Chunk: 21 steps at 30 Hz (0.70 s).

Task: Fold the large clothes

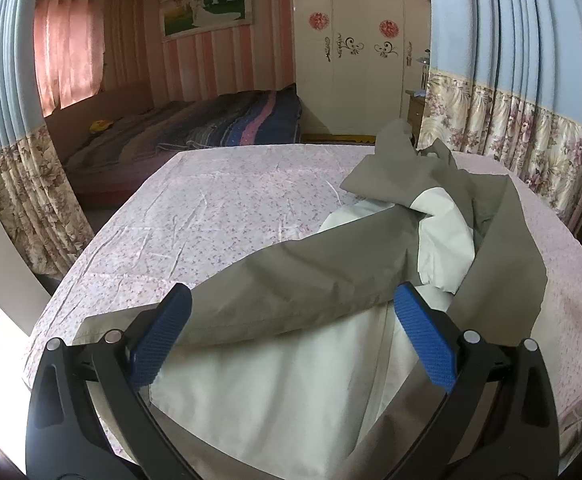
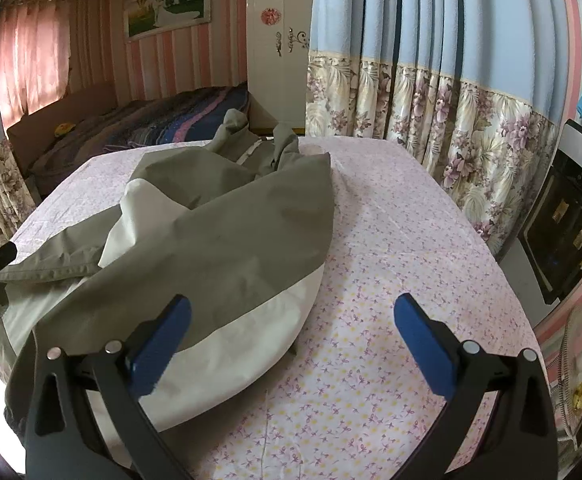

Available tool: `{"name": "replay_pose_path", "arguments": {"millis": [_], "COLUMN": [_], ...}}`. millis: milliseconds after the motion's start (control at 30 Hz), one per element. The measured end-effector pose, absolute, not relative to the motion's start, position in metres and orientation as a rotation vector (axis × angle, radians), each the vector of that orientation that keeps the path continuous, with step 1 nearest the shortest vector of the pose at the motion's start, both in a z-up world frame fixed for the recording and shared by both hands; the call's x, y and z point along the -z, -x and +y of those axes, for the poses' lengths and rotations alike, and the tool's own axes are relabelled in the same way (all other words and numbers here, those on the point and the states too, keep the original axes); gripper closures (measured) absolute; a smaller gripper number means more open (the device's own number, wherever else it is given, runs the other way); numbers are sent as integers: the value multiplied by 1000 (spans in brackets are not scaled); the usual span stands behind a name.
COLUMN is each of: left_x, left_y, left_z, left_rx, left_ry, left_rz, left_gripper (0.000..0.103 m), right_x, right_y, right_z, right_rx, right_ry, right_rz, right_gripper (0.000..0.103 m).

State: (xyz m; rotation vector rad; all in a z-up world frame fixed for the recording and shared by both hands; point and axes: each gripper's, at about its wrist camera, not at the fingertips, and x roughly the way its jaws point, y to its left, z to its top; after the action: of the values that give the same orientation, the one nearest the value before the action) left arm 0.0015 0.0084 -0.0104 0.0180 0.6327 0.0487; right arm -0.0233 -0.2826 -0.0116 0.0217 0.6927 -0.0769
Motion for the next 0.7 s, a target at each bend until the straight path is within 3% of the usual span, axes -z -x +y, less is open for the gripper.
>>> {"name": "replay_pose_path", "arguments": {"millis": [700], "left_x": [12], "left_y": [-3], "left_z": [3], "left_rx": [-43], "left_ry": [-47], "left_rz": [638], "left_gripper": [3], "right_x": [15], "right_y": [25], "right_z": [-281], "right_rx": [68], "right_ry": [-26], "right_rz": [696], "right_gripper": [2]}}
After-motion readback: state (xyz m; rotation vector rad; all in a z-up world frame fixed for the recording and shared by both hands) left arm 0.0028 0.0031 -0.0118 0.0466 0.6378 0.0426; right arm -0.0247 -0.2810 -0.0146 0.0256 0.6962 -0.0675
